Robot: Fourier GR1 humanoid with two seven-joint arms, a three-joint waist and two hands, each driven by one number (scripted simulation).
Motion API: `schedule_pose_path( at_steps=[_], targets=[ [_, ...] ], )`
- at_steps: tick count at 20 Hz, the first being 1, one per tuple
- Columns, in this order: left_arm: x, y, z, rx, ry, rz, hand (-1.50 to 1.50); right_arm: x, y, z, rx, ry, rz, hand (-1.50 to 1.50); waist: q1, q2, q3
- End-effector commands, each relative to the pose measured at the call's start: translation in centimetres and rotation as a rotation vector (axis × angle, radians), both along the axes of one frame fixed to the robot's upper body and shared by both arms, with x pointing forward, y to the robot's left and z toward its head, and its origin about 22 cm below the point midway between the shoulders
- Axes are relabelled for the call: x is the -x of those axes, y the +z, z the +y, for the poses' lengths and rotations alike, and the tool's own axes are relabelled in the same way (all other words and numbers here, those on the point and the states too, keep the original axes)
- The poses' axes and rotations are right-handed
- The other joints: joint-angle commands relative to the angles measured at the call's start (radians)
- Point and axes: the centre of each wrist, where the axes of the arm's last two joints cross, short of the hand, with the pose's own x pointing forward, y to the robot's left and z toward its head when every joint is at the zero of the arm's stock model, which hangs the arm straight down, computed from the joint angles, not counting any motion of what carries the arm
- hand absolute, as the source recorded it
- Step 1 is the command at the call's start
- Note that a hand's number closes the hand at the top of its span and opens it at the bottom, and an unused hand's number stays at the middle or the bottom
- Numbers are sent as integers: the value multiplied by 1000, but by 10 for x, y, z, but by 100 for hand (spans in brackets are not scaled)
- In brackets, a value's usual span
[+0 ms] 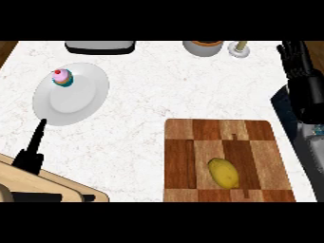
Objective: Pick the lemon from the cutting board and place it in the basket
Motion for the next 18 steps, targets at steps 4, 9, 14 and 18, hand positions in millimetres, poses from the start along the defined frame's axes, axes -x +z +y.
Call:
schedule_pose_path(
  at_steps=[4, 9, 14, 18],
  targets=[
    [-35, 30, -29, 214, -61, -74, 0, -14, 14, 62, -150, 604, -24, 150, 61, 42, 37],
    [-51, 40, -52, 376, -105, -31, 0, 13, 44, 131, 191, 1212, -228, -150, 74, 34, 34],
    [-60, 63, -15, 428, -29, 3, 0, 79, -6, 127, 132, 1287, -324, -150, -8, 19, 35],
    [-71, 57, 9, 436, -9, 7, 0, 119, 12, 115, 257, 1218, -266, -150, -17, 22, 33]
  ],
)
